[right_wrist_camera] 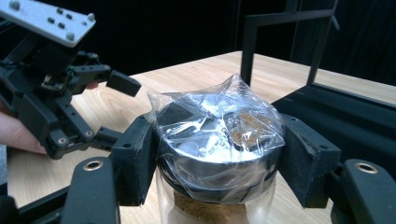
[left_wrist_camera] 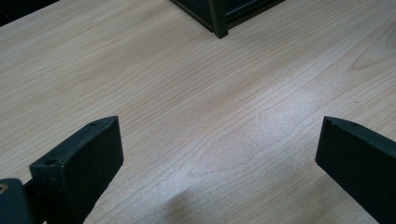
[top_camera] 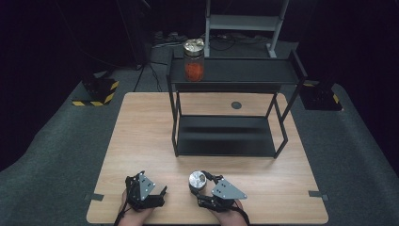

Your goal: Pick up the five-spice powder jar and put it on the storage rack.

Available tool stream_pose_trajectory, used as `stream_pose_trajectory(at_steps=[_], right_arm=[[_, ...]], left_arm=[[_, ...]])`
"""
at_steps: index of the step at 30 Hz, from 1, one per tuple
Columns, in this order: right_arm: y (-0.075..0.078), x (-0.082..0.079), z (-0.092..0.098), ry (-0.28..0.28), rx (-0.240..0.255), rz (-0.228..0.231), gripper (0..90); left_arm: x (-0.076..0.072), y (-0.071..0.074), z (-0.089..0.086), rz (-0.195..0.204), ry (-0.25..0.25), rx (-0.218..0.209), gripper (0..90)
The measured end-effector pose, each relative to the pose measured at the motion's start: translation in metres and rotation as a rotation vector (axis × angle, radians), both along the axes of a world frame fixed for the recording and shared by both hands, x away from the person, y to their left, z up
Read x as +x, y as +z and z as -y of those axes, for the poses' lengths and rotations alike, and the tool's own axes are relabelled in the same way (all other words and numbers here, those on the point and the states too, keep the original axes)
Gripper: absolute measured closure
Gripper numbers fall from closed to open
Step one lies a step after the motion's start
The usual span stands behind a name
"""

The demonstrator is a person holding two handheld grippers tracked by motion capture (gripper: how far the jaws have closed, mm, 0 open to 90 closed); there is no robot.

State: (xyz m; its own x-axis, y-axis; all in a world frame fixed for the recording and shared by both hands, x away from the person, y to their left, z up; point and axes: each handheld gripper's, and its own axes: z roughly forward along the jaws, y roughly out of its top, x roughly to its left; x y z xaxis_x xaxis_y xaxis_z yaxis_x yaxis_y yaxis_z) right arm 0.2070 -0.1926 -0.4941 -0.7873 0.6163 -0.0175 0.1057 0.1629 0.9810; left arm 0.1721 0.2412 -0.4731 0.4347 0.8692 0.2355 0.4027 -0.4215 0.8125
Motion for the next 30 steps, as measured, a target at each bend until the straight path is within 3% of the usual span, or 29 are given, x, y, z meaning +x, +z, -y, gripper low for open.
stream_pose_trajectory(at_steps=[7, 30], right_arm=[[0.01, 0.003, 0.011, -0.045, 0.026, 0.001, 34.2], [0.045, 0.01, 0.06, -0.214, 0.029, 0.058, 34.3]], left_arm=[[0.0, 0.0, 0.0, 0.0, -0.001, 0.0, 1.1], [0.0, 0.0, 0.0, -0.001, 0.0, -0.002, 1.1]])
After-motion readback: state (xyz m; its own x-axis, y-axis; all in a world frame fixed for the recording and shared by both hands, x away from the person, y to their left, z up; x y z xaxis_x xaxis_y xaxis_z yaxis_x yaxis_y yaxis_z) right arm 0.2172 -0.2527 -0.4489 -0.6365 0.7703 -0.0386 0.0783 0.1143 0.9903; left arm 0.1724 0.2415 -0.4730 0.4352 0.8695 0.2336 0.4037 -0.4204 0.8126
